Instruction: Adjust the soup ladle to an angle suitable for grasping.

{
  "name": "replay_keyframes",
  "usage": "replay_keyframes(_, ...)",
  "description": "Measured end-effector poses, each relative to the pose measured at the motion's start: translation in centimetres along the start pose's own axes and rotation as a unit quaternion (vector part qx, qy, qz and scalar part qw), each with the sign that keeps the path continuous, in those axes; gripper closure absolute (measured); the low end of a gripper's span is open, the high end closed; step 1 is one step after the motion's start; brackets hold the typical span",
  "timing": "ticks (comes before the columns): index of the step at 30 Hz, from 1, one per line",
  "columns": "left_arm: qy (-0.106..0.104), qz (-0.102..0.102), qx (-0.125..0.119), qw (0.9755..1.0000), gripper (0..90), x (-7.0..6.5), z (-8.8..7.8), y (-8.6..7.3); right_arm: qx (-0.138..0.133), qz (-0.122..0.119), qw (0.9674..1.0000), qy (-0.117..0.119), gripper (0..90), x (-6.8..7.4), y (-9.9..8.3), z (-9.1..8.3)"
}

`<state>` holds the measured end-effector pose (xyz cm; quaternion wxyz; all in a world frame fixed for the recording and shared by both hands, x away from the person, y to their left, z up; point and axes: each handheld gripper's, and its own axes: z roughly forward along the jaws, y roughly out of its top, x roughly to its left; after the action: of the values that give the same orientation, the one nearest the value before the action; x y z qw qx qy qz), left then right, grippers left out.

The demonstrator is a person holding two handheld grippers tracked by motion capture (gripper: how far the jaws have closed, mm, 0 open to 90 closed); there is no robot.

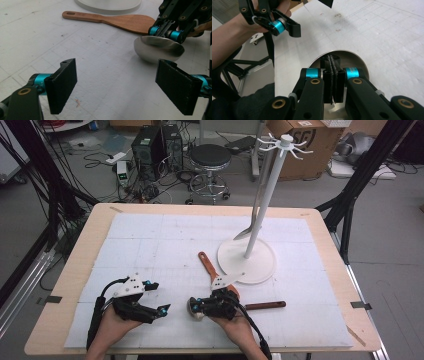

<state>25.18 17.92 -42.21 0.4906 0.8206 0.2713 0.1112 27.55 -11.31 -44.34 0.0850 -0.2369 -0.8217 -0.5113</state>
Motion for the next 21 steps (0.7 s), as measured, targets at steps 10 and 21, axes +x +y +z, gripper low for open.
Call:
replay_keyframes(10, 0.001, 0.000, 0.000, 1.0000, 18.1, 0.1, -0.1, -0.1, 0.011, -0.005, 0.9999, 0.000, 89.5, 0.2, 0.6, 1.7)
replay_keyframes(21, -0.001, -0.002, 0.000, 1.0000, 18.1, 0.0, -0.1, -0.1, 0.009, -0.001, 0.9999, 0.004, 89.4, 0.3, 0.8, 2.1)
